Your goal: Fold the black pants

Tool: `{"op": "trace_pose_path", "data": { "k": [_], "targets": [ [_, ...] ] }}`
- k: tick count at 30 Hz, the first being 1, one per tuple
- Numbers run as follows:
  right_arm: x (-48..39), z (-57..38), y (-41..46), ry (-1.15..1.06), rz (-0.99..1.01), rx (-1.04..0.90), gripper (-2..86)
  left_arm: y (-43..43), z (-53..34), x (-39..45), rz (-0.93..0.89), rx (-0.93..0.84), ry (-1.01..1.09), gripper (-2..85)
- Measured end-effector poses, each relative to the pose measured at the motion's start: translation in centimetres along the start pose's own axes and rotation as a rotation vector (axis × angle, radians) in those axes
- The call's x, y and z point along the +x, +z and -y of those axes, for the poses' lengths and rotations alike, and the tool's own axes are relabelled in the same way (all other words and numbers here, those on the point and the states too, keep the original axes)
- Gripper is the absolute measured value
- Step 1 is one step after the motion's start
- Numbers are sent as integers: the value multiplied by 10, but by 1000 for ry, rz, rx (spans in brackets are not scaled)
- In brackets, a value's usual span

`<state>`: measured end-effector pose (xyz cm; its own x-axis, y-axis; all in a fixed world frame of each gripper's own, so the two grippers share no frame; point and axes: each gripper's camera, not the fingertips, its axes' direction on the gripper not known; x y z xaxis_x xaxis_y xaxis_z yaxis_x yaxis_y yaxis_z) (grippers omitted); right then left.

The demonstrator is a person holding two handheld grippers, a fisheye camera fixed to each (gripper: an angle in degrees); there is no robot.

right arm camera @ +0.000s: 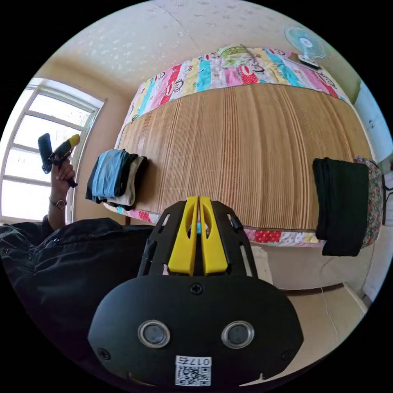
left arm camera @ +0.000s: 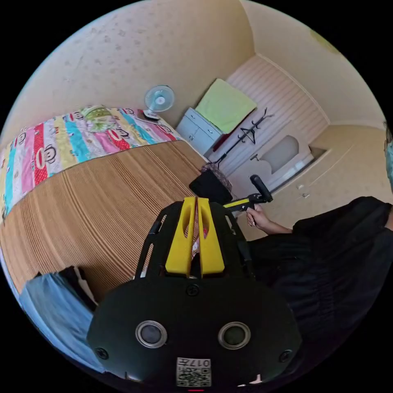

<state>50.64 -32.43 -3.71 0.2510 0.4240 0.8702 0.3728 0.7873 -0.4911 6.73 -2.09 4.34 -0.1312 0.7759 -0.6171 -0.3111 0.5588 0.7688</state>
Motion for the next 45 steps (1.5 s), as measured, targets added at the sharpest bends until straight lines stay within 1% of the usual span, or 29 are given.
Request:
{"op": "trace_pose_path", "data": {
  "k": [1,2,3,5,7,9,10,15,16,18,21,24,26,29,30,32,33,34,35,36,37,38,39,40,41,42,44,45],
  "targets": [
    [9,-1,-9,5,27,20,3,29,8,13,14,-45,21,-10],
    [32,-1,-23,11,139,31,3,58,15,25,28,-83,34,-10],
    [61,2,-29,50,271,1,4,71,17,30,31,-98,40,-10],
    [103,5,-33,121,393,-35,4,122,27,45,11,-140,56,-10],
    [142,2,-41,228,391,-35,5,156,35,52,-10,-159,54,-10],
    [196,-9,-56,425,327,-19,7,184,44,58,-26,-157,47,-10],
    [209,-13,-61,473,322,-8,8,199,51,61,-36,-152,46,-10],
    [328,-63,-101,864,434,159,29,240,76,80,-112,-73,86,-10],
    [339,-67,-105,901,440,176,35,248,79,84,-135,-50,82,-10],
    [375,-77,-118,1037,425,202,81,261,80,87,-150,-35,61,-10],
    [408,-73,-118,1189,393,160,141,279,69,89,-142,-44,35,-10],
    [427,-57,-112,1248,449,194,160,286,45,90,-141,-64,17,-10],
    [430,-41,-109,1275,445,200,160,282,23,84,-106,-78,-31,-10],
    [428,-9,-103,1330,494,185,137,271,-2,67,-27,-79,-117,-10],
    [423,3,-111,1341,463,165,121,267,-6,63,-14,-72,-131,-10],
    [412,27,-130,1324,396,123,90,254,-19,49,14,-20,-181,-10],
    [400,48,-147,1285,293,78,69,250,-22,46,18,4,-190,-10],
    [392,59,-157,1245,242,67,60,243,-25,40,16,62,-201,-10],
    [377,84,-176,1145,163,62,47,238,-28,35,6,125,-203,-10],
    [362,109,-195,1041,125,90,39,236,-28,32,-3,153,-203,-10],
    [354,122,-205,992,123,114,37,234,-26,25,-23,199,-199,-10],
    [339,147,-230,884,159,200,33,236,-21,17,-50,226,-185,-10],
    [323,172,-258,755,240,315,32,239,-16,13,-71,228,-172,-10],
    [315,185,-273,681,281,368,31,249,-4,6,-128,209,-137,-10],
    [298,215,-299,523,342,421,32,262,12,1,-178,176,-100,-10],
    [280,244,-320,383,360,422,33,269,21,-1,-192,160,-83,-10],
    [256,272,-343,229,326,435,38,298,53,-3,-195,108,-34,-10],
    [252,281,-348,226,298,424,43,304,61,-3,-194,99,-26,-10]
  ]
}}
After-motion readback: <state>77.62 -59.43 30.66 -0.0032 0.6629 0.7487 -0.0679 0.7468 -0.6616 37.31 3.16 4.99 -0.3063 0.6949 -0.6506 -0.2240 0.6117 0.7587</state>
